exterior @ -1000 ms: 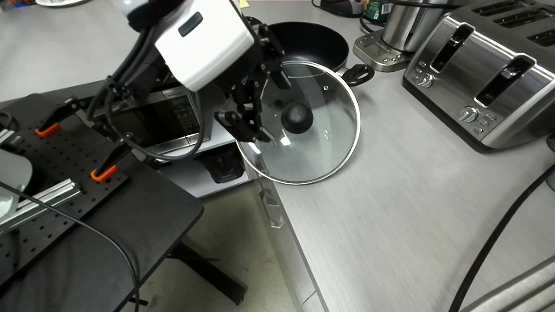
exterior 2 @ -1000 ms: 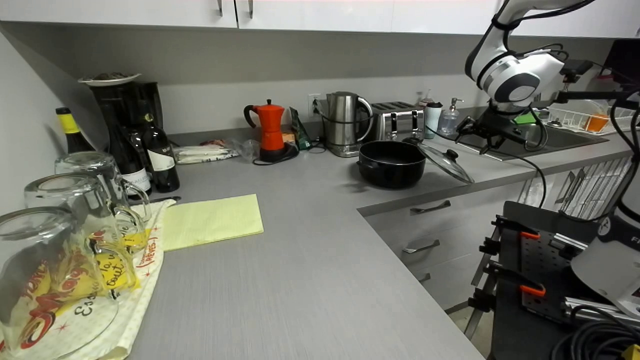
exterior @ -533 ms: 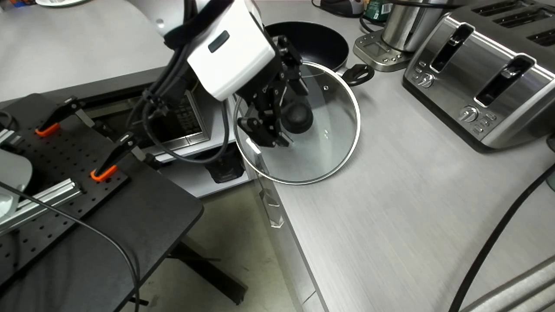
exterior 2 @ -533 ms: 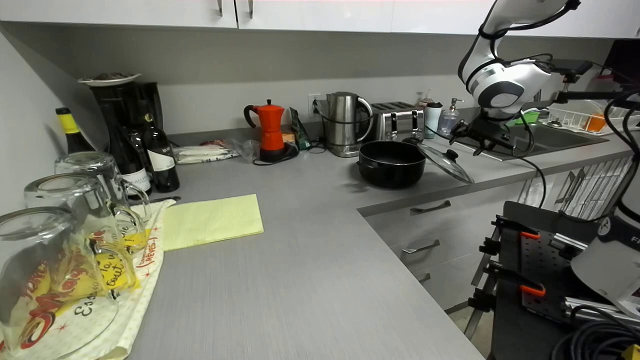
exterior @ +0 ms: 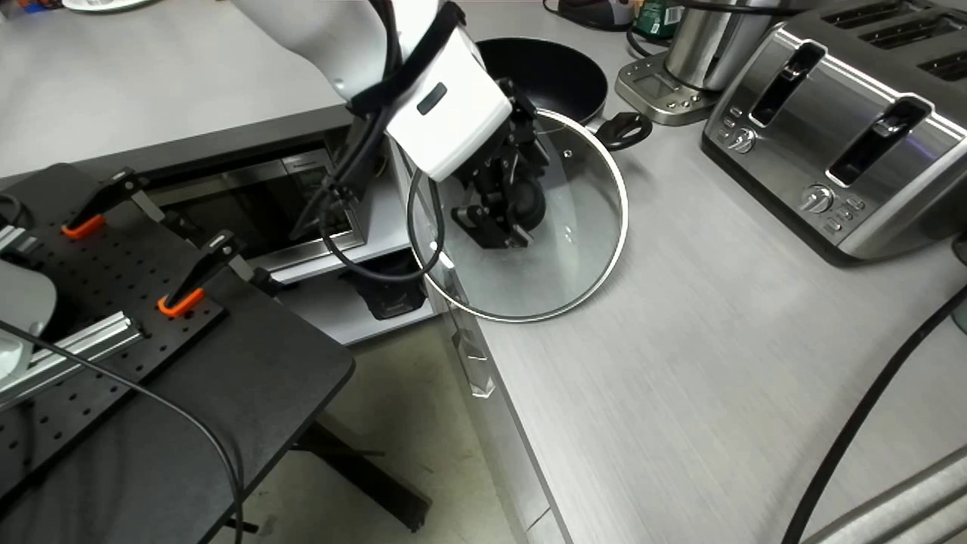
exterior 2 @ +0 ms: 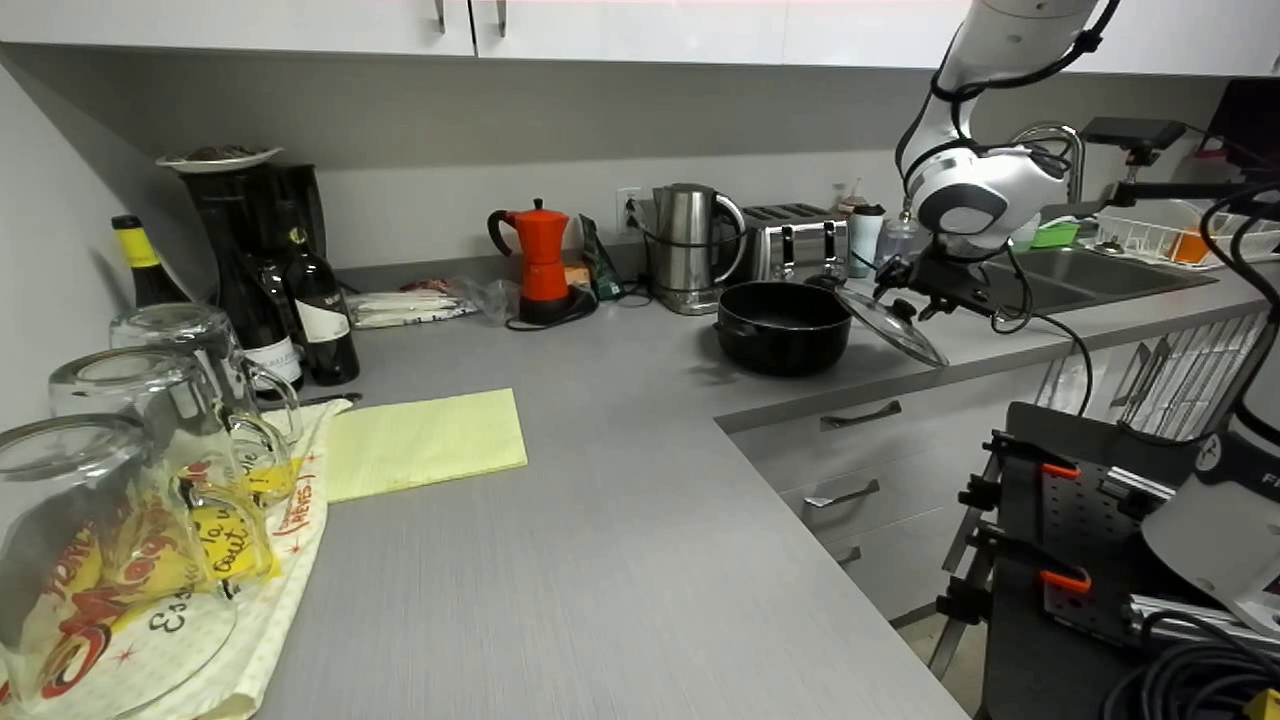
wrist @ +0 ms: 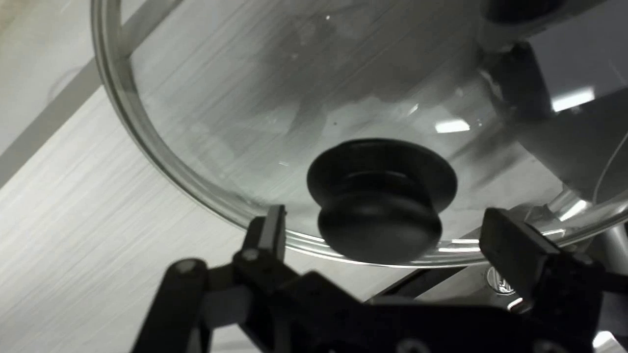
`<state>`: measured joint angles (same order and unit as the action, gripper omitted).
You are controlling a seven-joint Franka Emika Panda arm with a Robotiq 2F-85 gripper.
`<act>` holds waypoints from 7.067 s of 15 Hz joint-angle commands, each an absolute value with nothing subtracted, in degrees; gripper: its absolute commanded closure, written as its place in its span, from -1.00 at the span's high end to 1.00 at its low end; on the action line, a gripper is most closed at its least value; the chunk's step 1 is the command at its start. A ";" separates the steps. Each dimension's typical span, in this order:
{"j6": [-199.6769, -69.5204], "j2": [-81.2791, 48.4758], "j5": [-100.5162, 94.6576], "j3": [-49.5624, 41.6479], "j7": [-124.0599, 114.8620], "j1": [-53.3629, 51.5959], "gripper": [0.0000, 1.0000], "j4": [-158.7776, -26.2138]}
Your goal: Pick up the lid and close the pot
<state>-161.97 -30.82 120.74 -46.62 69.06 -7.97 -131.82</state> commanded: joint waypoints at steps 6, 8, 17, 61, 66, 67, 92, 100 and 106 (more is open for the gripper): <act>-160.19 -31.92 130.31 -45.68 81.33 -6.94 1.00 -129.57; -159.40 -31.05 132.09 -45.88 84.28 -7.74 1.00 -130.37; -152.21 -27.02 135.40 -43.61 93.28 -6.67 1.00 -135.39; -166.29 13.98 134.27 -14.74 127.89 12.75 -0.50 -150.86; -174.52 12.27 123.17 -11.81 118.55 7.20 -0.50 -146.48; -175.71 11.18 120.86 -11.70 116.42 6.09 -0.50 -145.44; -171.63 -12.17 40.20 -21.23 45.31 -0.13 -0.50 -129.08; -165.75 -15.05 36.07 -20.22 39.02 -2.64 -0.50 -122.18; -165.99 -17.26 39.16 -17.58 41.73 -1.64 -0.50 -121.77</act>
